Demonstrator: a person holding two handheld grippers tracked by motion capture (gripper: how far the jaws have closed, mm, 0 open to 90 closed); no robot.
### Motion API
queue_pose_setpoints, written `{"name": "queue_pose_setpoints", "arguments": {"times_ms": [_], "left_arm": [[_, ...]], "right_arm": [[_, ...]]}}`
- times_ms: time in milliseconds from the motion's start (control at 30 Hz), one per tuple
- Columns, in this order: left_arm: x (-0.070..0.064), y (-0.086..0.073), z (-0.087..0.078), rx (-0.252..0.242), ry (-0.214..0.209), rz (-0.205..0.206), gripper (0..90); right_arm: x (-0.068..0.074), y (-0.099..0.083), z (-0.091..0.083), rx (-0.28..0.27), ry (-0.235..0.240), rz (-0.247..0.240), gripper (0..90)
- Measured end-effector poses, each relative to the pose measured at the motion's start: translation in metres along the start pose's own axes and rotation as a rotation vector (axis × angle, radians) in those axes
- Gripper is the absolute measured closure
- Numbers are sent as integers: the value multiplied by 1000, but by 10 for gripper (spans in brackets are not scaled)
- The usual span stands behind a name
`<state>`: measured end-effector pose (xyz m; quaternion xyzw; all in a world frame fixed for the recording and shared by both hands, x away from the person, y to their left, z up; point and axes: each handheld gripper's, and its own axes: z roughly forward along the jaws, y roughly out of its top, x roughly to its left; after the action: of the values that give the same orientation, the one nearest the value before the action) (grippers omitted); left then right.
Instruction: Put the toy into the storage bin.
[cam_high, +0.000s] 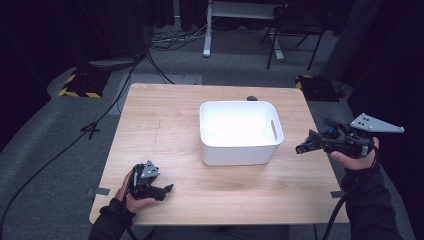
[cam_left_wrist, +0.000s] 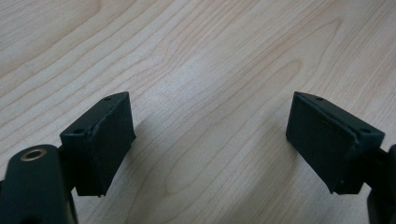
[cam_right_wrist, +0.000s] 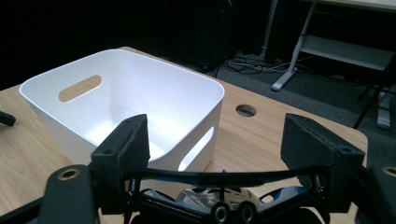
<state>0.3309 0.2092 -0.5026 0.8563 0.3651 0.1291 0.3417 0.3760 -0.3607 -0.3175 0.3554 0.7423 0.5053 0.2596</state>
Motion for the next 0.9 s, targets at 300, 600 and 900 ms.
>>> {"name": "queue_pose_setpoints", "arguments": {"times_ms": [300,600,900], "left_arm": [[-1,0,1,-1,2,-8,155],[-1,0,1,-1,2,-9,155],[-1,0,0,-1,3,-9,155]], "right_arm": [[3,25,0,-15,-3,-26,245],[7,51,7,-30,18,-49,245],[15,68,19,-33,44,-81,245]]}}
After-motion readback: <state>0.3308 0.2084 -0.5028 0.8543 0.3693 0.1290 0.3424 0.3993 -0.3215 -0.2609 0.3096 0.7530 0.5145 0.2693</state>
